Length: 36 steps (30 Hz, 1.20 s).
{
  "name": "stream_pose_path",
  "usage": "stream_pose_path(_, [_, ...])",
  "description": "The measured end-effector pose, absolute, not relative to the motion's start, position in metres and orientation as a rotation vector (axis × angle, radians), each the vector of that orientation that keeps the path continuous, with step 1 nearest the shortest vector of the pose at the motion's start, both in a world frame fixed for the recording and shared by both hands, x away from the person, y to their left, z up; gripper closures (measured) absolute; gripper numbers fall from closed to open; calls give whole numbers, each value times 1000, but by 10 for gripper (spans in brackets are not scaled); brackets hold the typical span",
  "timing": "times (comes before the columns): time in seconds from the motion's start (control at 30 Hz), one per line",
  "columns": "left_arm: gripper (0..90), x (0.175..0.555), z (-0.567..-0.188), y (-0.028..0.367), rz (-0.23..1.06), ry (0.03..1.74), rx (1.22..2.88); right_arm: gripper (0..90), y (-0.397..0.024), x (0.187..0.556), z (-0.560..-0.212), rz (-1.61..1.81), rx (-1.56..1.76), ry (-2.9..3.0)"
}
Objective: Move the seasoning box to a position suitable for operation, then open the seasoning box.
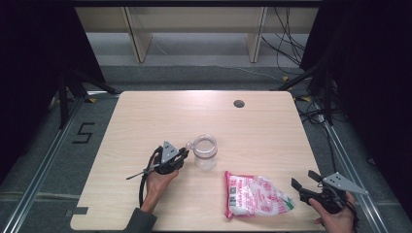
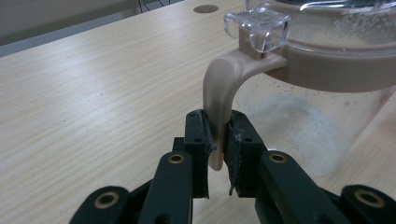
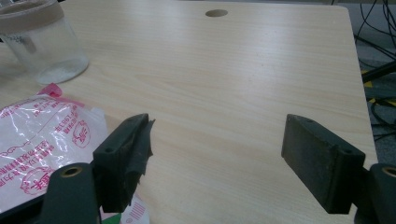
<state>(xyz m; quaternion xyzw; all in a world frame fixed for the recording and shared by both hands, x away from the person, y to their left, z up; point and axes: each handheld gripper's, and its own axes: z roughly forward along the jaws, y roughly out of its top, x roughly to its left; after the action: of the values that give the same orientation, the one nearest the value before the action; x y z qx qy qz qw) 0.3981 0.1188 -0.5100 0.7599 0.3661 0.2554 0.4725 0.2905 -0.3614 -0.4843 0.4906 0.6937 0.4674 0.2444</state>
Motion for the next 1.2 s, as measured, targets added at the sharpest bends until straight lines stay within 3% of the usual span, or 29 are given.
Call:
stream_pose_path(0.4, [766, 394, -507, 117, 608, 911, 1872, 249, -365, 288, -485, 1289, 1340, 1891])
stream_pose_path(0.63, [457, 392, -501, 124, 498, 898, 1893, 249, -364, 286, -485, 1273, 1361, 1880])
stream_pose_path(0.87, [325, 385, -490, 128, 497, 890, 1914, 249, -365, 288, -485, 1267, 1325, 1882])
stream_pose_path(1.07, [312, 380, -474, 133, 430, 905, 1862, 250, -364, 289, -486, 1268, 1320, 1893])
stream_pose_path(1.2, [405, 376, -467, 135, 475, 884, 1872, 255, -364, 289, -485, 1285, 1337, 1899])
